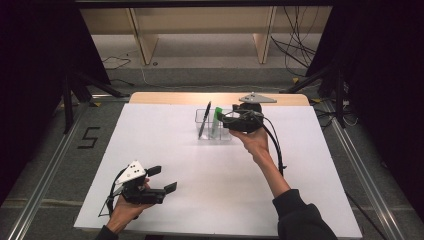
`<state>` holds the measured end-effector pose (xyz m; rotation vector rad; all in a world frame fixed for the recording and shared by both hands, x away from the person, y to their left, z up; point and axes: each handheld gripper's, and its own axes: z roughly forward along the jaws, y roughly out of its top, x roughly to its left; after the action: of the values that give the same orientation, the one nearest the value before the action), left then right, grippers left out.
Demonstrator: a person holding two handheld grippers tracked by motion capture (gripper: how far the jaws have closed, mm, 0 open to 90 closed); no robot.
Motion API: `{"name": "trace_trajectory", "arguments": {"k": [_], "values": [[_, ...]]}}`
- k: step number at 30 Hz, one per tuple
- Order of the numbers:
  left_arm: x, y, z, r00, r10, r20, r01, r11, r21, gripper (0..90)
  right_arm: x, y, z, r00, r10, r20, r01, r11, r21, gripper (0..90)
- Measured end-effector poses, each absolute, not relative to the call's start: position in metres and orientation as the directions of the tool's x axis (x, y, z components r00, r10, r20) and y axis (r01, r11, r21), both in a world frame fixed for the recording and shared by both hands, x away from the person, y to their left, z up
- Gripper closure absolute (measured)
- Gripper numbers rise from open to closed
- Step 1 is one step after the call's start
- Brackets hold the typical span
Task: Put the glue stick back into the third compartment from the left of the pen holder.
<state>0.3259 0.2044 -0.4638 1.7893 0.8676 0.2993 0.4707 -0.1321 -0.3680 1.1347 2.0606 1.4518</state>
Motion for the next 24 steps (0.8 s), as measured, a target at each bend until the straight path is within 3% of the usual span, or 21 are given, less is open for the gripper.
{"name": "trace_trajectory", "arguments": {"k": [24], "values": [[0.326,0.203,-0.464,0.706,0.673,-0.221,0.423,-0.149,0.894,12.1,0.406,-0.154,-0.378,-0.673,0.729,0.120,0.350,0.171,0.921,27.2]]}}
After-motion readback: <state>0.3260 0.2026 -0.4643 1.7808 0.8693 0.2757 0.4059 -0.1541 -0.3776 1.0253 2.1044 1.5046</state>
